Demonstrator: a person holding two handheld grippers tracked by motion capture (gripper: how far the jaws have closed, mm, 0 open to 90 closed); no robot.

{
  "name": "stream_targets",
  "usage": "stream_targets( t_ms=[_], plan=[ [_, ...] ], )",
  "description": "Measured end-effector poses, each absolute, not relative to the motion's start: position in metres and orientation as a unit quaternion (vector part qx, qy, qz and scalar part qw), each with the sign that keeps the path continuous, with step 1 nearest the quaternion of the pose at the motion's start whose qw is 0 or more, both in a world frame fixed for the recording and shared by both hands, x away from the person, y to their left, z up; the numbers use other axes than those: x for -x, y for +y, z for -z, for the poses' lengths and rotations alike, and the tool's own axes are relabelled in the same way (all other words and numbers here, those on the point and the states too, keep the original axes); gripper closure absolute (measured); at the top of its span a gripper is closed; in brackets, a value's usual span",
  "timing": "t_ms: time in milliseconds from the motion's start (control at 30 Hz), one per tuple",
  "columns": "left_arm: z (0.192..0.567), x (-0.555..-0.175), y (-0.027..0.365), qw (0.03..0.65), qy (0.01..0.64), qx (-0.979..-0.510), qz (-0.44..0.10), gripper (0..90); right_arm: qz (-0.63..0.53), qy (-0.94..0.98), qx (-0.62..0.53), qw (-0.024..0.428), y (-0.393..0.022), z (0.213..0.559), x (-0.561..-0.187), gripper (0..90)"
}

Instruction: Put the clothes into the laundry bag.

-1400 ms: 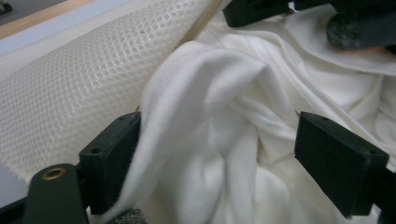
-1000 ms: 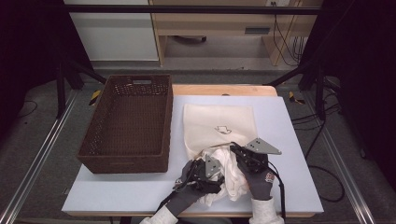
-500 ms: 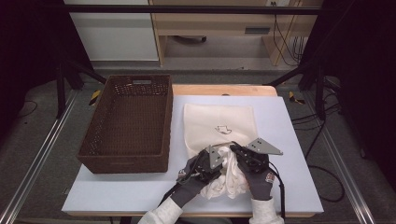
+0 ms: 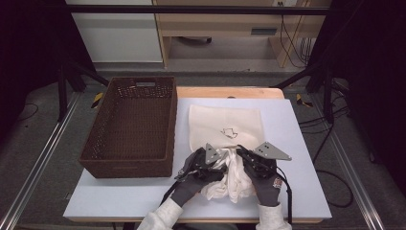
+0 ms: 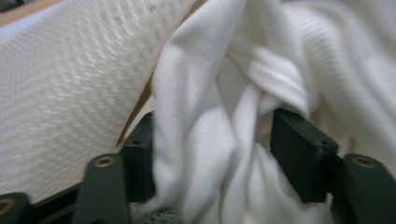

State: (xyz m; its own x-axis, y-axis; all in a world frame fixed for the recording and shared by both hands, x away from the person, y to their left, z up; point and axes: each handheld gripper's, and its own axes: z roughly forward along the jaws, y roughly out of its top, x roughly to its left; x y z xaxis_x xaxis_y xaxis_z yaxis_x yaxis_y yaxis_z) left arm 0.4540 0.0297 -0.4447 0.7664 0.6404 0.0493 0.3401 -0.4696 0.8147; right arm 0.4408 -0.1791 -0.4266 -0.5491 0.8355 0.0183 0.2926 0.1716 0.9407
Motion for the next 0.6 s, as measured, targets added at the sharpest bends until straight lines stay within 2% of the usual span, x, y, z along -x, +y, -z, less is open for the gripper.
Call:
stream_targets(
  t_ms=[67, 267, 367, 433, 600],
  plan=[
    [0.436, -0.446, 0.036, 0.433, 0.287, -0.836, -0.176, 30.6, -0.513, 0.717, -0.394, 0.261, -0.179, 0.428, -0.442, 87.2],
    [0.432, -0.432, 0.025, 0.432, 0.273, -0.842, -0.172, 30.4, -0.512, 0.716, -0.397, 0.261, -0.179, 0.429, -0.443, 87.2],
    [0.449, -0.436, 0.001, 0.410, 0.261, -0.854, -0.187, 40.6, -0.511, 0.717, -0.398, 0.257, -0.178, 0.430, -0.443, 87.3],
    [0.454, -0.438, -0.008, 0.400, 0.261, -0.856, -0.197, 51.2, -0.511, 0.719, -0.397, 0.256, -0.178, 0.430, -0.444, 87.3],
    [0.452, -0.444, -0.014, 0.379, 0.270, -0.860, -0.211, 73.3, -0.514, 0.716, -0.399, 0.254, -0.180, 0.429, -0.444, 87.3]
  ],
)
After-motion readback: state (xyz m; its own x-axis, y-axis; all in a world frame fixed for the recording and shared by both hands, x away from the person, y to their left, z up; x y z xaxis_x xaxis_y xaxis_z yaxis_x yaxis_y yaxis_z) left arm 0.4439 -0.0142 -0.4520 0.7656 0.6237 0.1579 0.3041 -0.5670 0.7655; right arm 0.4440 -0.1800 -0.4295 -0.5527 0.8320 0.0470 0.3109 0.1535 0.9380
